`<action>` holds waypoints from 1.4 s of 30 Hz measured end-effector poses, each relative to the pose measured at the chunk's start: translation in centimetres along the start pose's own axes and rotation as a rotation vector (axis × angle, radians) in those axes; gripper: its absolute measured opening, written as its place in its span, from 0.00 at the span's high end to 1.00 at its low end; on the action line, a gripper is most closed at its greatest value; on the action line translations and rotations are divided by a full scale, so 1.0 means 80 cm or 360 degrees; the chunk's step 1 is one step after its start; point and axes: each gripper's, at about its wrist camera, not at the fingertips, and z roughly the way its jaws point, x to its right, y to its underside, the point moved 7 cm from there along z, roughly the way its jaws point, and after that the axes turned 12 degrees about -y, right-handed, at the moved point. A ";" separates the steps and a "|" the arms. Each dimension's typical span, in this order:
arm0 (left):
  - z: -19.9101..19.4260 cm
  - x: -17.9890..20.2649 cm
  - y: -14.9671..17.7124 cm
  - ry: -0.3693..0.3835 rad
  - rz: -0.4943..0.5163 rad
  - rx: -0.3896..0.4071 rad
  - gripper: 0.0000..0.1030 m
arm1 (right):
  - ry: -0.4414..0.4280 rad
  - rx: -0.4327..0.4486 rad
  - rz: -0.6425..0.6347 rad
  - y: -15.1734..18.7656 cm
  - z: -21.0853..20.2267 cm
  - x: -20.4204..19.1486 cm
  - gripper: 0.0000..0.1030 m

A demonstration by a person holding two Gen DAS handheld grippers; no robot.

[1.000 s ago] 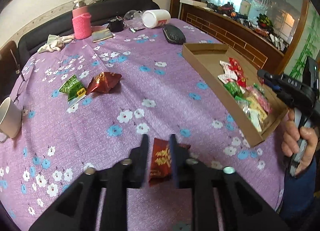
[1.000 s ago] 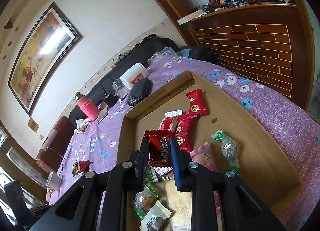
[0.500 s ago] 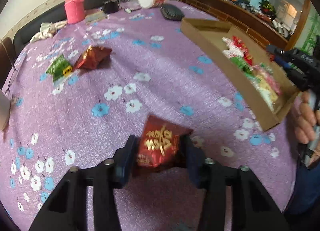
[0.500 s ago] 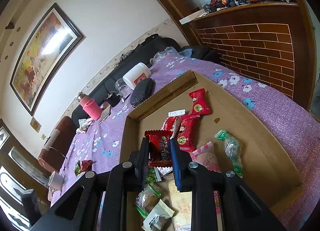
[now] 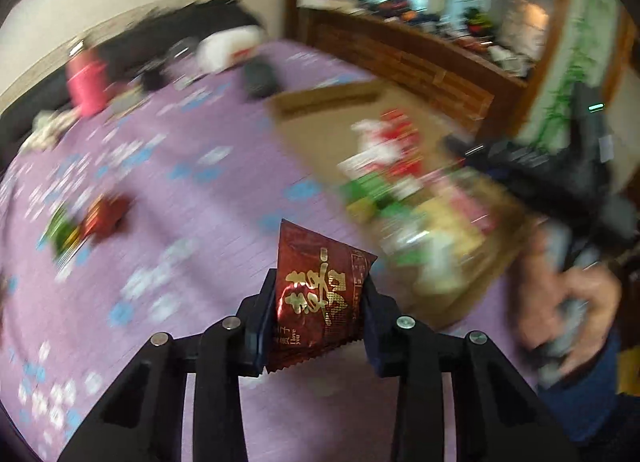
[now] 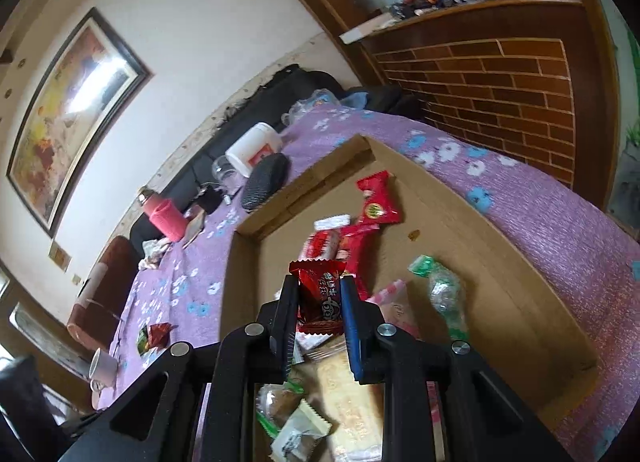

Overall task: Organize snacks
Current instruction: 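Carry the red-brown bag over the tray with the left gripper, then open the left gripper to drop the red-brown bag into the tray, then move both grippers back to the remaining snacks on the cloth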

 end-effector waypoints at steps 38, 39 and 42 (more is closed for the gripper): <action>0.013 0.043 -0.031 0.0107 -0.0087 0.0081 0.45 | 0.0101 0.0064 0.0008 -0.007 -0.011 0.008 0.77; 0.011 0.036 -0.031 0.0096 -0.0105 0.0080 0.45 | 0.0103 0.0065 -0.0009 -0.006 -0.010 0.006 0.77; 0.007 0.016 -0.032 0.0069 -0.0148 0.0085 0.45 | 0.0087 0.0072 -0.0054 -0.006 -0.010 -0.002 0.77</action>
